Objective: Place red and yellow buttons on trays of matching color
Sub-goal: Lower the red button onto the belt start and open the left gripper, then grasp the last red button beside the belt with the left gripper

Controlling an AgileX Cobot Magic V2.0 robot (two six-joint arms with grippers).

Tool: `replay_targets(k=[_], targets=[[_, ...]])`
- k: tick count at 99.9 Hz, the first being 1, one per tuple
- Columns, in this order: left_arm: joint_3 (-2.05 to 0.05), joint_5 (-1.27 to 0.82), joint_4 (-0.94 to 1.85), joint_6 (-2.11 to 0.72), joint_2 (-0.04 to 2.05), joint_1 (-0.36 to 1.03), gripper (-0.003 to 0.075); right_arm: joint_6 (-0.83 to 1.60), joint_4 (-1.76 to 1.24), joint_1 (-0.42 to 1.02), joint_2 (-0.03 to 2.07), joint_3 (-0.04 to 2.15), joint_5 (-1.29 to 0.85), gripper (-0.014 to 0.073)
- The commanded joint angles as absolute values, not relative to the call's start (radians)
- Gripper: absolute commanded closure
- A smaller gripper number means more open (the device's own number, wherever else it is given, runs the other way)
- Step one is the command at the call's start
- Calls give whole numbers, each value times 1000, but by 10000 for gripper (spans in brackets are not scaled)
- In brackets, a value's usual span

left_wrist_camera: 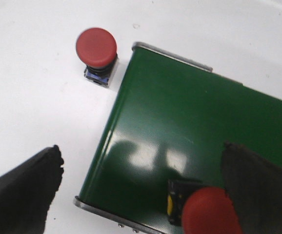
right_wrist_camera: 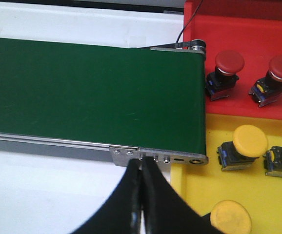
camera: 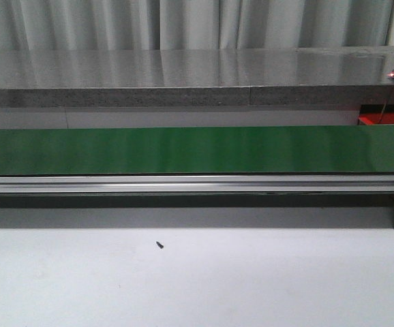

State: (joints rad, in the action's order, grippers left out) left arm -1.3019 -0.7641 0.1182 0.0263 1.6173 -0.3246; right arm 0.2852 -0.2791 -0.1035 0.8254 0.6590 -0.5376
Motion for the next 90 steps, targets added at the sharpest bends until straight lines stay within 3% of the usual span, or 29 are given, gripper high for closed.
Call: replay_targets(k=[1, 59, 90], targets=[[-1360, -709, 150, 46, 1572, -349, 83, 287, -296, -103, 815, 684, -480, 664], [-1558, -659, 220, 302, 1834, -385, 83, 287, -317, -103, 815, 684, -481, 664], [-1632, -672, 262, 434, 1976, -396, 134, 287, -316, -103, 815, 684, -482, 664]])
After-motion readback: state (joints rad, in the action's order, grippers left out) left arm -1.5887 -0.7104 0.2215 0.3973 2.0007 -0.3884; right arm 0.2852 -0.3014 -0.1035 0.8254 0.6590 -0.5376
